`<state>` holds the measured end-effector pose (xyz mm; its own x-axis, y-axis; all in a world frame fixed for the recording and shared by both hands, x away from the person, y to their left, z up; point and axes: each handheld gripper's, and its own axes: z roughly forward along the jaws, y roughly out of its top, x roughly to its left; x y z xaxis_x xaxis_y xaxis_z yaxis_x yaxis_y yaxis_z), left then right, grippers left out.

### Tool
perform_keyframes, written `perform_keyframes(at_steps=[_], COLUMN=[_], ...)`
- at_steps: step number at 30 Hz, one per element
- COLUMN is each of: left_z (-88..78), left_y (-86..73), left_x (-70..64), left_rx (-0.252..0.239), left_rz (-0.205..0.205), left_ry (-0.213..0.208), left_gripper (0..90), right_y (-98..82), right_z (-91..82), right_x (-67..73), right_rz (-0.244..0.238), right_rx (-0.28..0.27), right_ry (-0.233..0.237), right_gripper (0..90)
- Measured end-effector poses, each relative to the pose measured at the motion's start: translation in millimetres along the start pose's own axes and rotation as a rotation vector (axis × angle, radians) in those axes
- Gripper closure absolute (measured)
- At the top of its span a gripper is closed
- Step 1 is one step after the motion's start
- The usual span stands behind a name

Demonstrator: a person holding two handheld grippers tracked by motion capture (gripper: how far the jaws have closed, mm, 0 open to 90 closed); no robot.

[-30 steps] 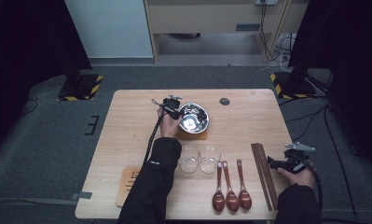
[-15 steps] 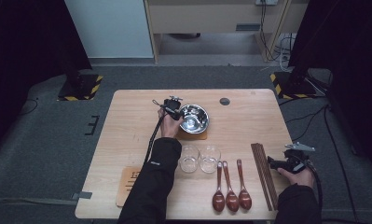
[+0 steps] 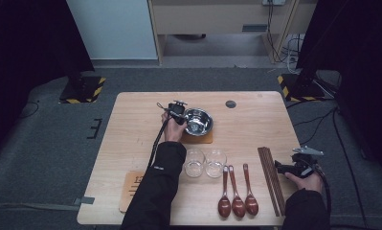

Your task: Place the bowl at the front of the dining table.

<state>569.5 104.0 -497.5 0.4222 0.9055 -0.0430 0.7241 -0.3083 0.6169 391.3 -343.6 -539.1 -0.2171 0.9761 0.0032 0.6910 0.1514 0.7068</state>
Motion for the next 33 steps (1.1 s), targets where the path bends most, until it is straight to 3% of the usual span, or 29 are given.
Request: perform_keyframes(at_steps=[8,20,33], left_z=[3.4,-0.7,-5.8], left_y=[-2.9,-3.8,-4.0], left_x=[1.1,5.0,4.0], left_rx=[0.035,0.035,0.017], left_rz=[-0.018,-0.030,-0.019], left_ry=[-0.014,-0.011,-0.008], left_gripper=[70.9,61.0,60.1], right_y=[-0.1,-0.2,-0.3], right_z=[0.1,-0.1,-0.1], right_x=[-0.1,0.2,0.4], right_rz=[-0.002,0.001,0.003], right_rx=[-0.001,-0.001,-0.001], right_ry=[0.000,-0.004,-0.006], right_gripper=[0.5,0.4,0.4])
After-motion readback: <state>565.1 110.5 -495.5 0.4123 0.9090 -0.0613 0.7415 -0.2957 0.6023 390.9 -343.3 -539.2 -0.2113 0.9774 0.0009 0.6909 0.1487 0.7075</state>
